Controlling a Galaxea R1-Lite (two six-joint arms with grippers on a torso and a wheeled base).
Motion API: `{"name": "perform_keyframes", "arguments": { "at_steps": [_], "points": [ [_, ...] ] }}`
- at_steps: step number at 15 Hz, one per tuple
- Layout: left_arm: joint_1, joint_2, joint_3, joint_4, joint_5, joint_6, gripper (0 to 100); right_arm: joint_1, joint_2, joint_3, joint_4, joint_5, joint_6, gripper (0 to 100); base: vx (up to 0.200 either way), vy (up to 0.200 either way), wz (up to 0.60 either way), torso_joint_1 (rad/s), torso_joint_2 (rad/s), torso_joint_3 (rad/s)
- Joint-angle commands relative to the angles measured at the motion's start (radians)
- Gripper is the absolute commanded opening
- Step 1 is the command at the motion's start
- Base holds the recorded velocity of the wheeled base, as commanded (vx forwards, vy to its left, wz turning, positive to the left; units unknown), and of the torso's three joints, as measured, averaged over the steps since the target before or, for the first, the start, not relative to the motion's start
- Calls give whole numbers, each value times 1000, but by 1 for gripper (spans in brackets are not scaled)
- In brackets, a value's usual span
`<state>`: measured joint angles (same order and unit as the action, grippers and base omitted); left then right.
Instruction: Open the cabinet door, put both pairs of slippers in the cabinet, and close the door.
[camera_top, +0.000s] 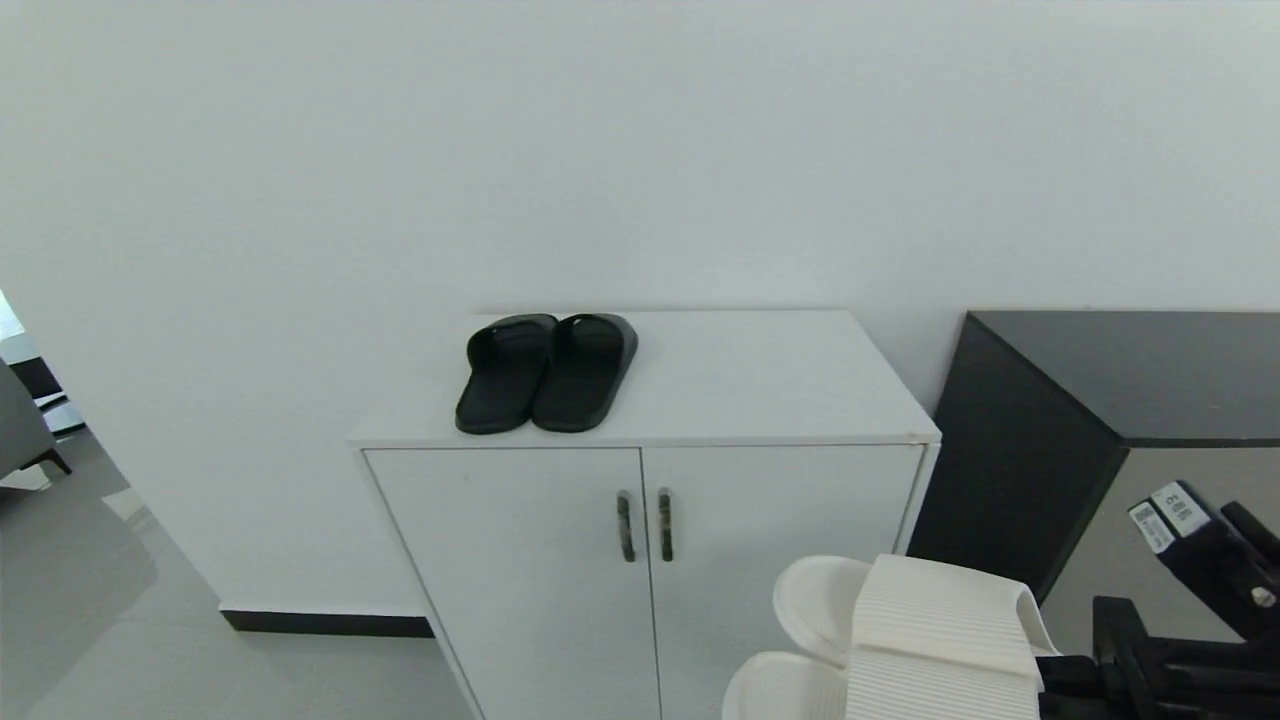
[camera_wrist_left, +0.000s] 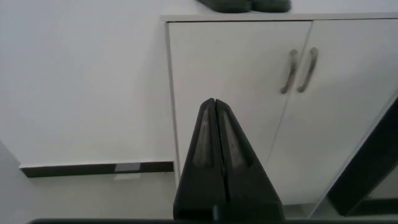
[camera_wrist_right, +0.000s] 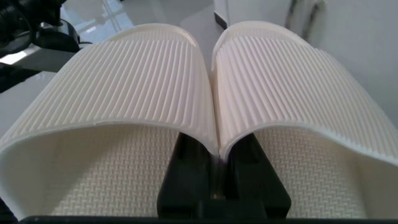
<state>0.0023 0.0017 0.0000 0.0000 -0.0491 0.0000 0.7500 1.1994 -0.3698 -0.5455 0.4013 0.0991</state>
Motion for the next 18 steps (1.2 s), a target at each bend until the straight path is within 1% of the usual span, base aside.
{"name": "perform_keyframes", "arguments": {
  "at_steps": [1,3,10,12,17,18],
  "points": [
    [1,0,0,0,0,0,0,0,5,2,-1,2,1,0,0,-200,0,2,-7,7],
    [1,0,0,0,0,-3,0,0,9,2,-1,2,1,0,0,-200,0,0,0,5],
    [1,0,0,0,2,-6,0,0,5,20,-8,5,-1,0,0,0,0,0,0,0],
    [1,0,0,0,3,-6,0,0,5,23,-8,14,-1,0,0,0,0,-136,310,168],
    [1,0,0,0,2,-2,0,0,2,26,-8,18,-1,0,0,0,0,-211,487,269],
    [1,0,0,0,2,-2,100,0,2,26,-8,18,-1,0,0,0,0,-217,505,290]
  ]
}}
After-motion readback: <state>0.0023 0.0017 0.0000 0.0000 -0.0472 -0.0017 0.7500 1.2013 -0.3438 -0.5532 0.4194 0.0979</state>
